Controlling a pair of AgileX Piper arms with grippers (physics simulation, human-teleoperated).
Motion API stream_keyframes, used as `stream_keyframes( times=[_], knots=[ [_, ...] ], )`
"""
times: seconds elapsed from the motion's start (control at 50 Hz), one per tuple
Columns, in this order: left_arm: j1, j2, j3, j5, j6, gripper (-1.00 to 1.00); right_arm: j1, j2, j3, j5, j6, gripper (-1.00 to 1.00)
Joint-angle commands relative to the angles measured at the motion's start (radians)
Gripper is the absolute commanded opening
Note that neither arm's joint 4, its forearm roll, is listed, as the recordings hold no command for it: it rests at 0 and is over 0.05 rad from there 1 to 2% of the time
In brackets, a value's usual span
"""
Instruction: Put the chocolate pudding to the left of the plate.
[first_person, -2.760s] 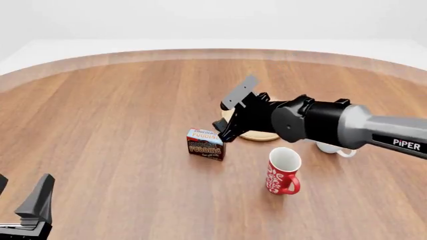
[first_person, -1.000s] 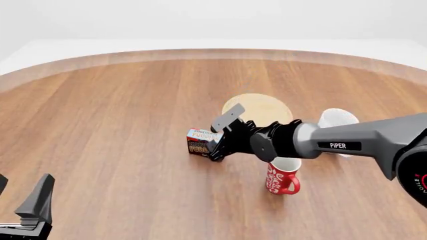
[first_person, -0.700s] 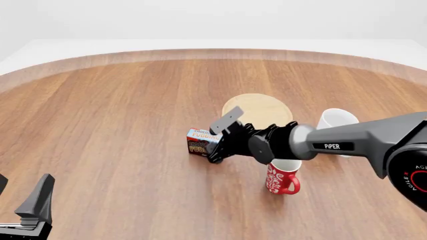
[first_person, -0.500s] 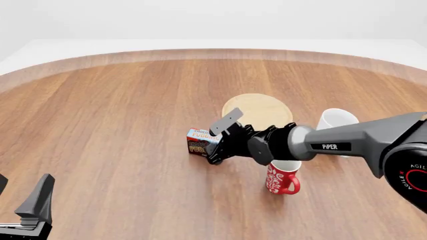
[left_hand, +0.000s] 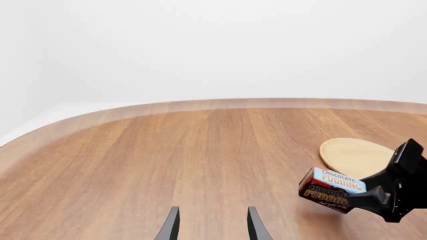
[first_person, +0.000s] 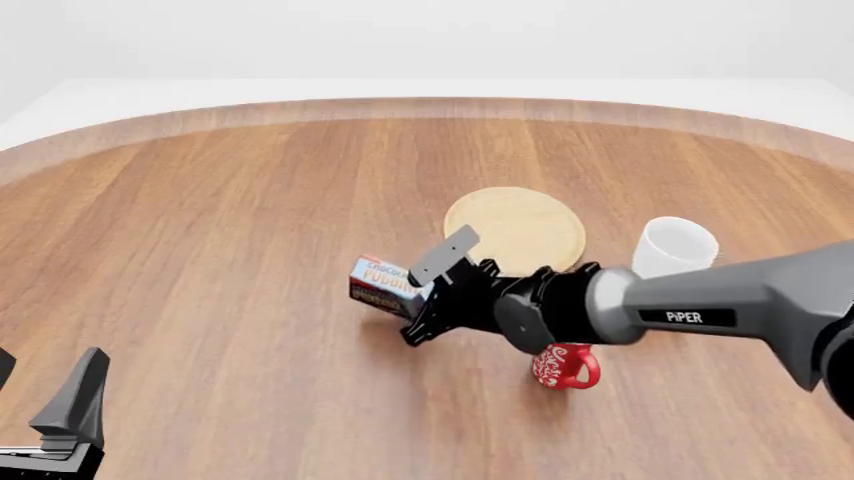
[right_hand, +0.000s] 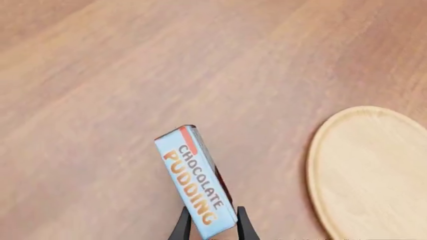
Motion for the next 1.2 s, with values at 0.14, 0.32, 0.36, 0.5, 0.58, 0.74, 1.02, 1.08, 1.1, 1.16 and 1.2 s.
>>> stream_keyframes(
  times=[0.14, 0.32, 0.36, 0.5, 0.58, 0.74, 1.02, 1.08, 1.1, 1.16, 1.2],
  knots=[
    [0.000, 0.000, 0.000, 0.000, 0.000, 1.00, 0.014, -0.073, 0.002, 0.025, 0.018, -1.00],
    [0.000, 0.000, 0.000, 0.000, 0.000, 1.00, -0.005, -0.105, -0.046, 0.069, -0.010, -1.00],
    [0.000, 0.000, 0.000, 0.000, 0.000, 1.00, -0.010, -0.107, -0.063, 0.084, -0.021, -1.00],
    [0.000, 0.000, 0.000, 0.000, 0.000, 1.00, -0.027, -0.100, -0.123, 0.124, -0.043, -1.00],
    [0.000, 0.000, 0.000, 0.000, 0.000, 1.00, -0.042, -0.077, -0.167, 0.141, -0.060, -1.00],
    [0.000, 0.000, 0.000, 0.000, 0.000, 1.00, -0.078, -0.008, -0.251, 0.168, -0.083, -1.00],
    [0.000, 0.000, 0.000, 0.000, 0.000, 1.00, -0.131, 0.125, -0.406, 0.214, -0.105, -1.00],
    [0.000, 0.000, 0.000, 0.000, 0.000, 1.00, -0.139, 0.149, -0.432, 0.220, -0.106, -1.00],
    [0.000, 0.000, 0.000, 0.000, 0.000, 1.00, -0.143, 0.168, -0.453, 0.226, -0.107, -1.00],
    [0.000, 0.000, 0.000, 0.000, 0.000, 1.00, -0.146, 0.188, -0.473, 0.232, -0.106, -1.00],
    [0.000, 0.000, 0.000, 0.000, 0.000, 1.00, -0.150, 0.206, -0.497, 0.239, -0.106, -1.00]
  ],
)
